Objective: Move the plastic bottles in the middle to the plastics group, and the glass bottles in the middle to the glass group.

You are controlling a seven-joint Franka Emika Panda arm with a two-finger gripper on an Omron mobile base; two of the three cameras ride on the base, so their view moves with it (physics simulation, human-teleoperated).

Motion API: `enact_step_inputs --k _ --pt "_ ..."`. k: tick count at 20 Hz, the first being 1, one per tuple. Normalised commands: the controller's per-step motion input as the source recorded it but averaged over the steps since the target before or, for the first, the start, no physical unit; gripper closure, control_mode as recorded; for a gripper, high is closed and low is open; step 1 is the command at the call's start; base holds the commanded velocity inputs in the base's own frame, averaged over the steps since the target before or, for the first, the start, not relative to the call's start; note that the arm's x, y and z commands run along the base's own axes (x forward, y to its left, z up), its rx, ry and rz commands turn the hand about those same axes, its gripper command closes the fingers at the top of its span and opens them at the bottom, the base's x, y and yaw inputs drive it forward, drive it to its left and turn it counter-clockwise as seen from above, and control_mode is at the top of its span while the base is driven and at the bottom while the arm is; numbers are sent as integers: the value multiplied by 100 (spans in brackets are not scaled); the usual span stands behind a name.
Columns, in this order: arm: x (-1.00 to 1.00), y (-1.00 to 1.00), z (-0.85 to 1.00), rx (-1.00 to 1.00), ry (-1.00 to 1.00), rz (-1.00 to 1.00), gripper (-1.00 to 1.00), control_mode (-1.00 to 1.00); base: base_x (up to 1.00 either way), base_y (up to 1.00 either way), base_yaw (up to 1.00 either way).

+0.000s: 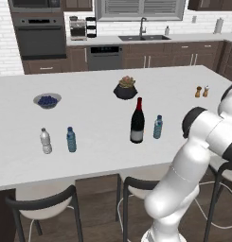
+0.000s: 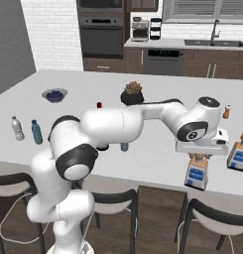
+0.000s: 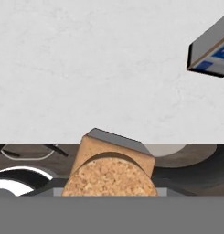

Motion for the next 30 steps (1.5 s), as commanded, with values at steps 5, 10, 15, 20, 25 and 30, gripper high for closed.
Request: enact_step_inputs --k 5,10,15,20,25,30 --pt "30 0 -7 -1 0 0 100 -100 0 0 0" --pt "31 0 -3 -4 -1 0 100 -100 0 0 0" --pt "-1 -20 0 0 -3 6 100 -100 0 0 0" --pt "-6 -10 0 0 -8 1 100 -100 0 0 0" --pt "-5 -11 0 0 -7 0 100 -100 0 0 0" --pt "-1 -38 0 0 -3 0 100 -100 0 0 0"
